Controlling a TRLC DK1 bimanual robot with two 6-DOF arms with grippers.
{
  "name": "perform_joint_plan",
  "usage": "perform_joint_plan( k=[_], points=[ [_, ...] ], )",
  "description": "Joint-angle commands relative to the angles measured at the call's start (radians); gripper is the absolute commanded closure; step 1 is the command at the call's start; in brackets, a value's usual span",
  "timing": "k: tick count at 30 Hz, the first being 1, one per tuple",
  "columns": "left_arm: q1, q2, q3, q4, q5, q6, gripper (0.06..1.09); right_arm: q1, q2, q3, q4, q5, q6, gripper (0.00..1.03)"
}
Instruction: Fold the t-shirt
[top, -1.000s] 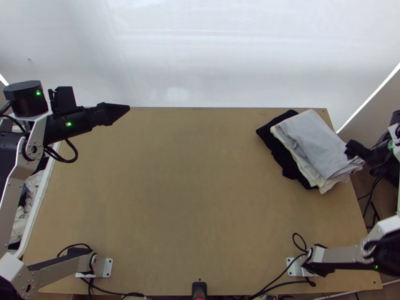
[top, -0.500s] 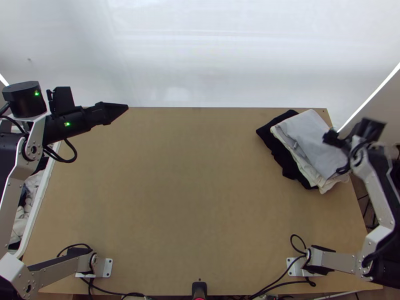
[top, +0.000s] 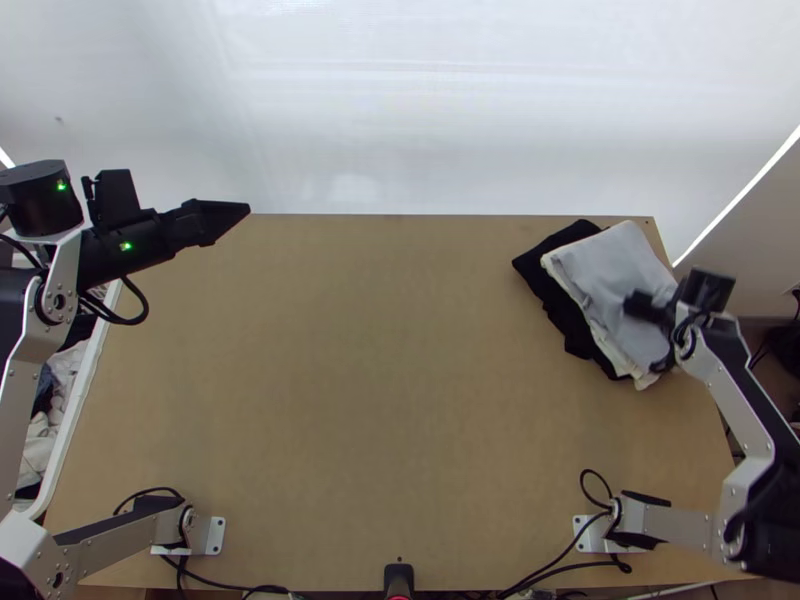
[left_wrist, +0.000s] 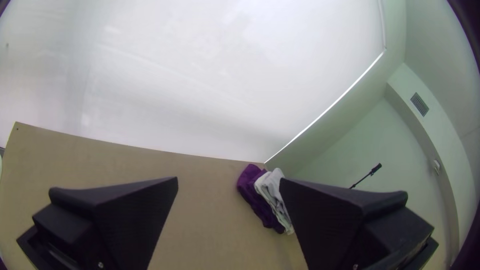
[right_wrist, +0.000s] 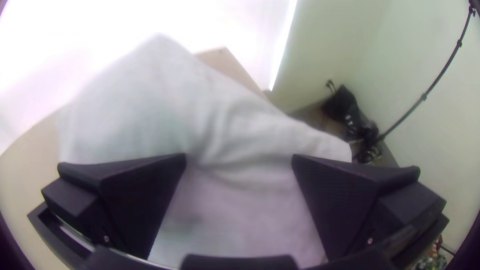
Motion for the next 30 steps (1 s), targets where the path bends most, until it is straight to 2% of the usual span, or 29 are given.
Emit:
perform_joint_plan(
  k=[1, 6, 9, 11, 15, 17, 20, 27, 30],
  points=[
    [0.012, -0.017, -0.024, 0.002, -0.001, -0.004, 0.1, 0.15, -0.069, 0.221, -0.066, -0.002, 0.046, 0.04],
    [0.048, -0.069, -0.091, 0.046, -0.041, 0.012, 0.1, 0.272, 0.057, 0.243, -0.037, 0.0, 0.04, 0.04],
    [0.087, -0.12, -0.177, 0.078, -0.084, 0.041, 0.1, 0.275, 0.141, 0.192, 0.0, -0.002, 0.026, 0.04],
    [0.119, -0.175, -0.261, 0.123, -0.138, 0.075, 0.1, 0.296, 0.121, 0.17, 0.004, -0.002, -0.009, 0.04],
    [0.157, -0.349, -0.433, 0.29, -0.254, 0.107, 0.1, 0.384, -0.092, 0.183, 0.0, -0.003, -0.132, 0.04],
    [0.174, -0.454, -0.524, 0.383, -0.345, 0.101, 0.1, 0.427, -0.187, 0.2, 0.0, -0.005, -0.135, 0.04],
    [0.222, -0.596, -0.639, 0.477, -0.403, 0.104, 0.1, 0.459, -0.327, 0.18, -0.005, -0.005, -0.124, 0.04],
    [0.42, -0.925, -0.929, 0.572, -0.406, 0.107, 0.1, 0.489, -0.597, 0.06, -0.036, -0.003, -0.146, 0.04],
    [0.435, -1.051, -1.036, 0.584, -0.408, 0.119, 0.1, 0.477, -0.659, 0.008, -0.075, -0.003, -0.064, 0.04]
  ],
)
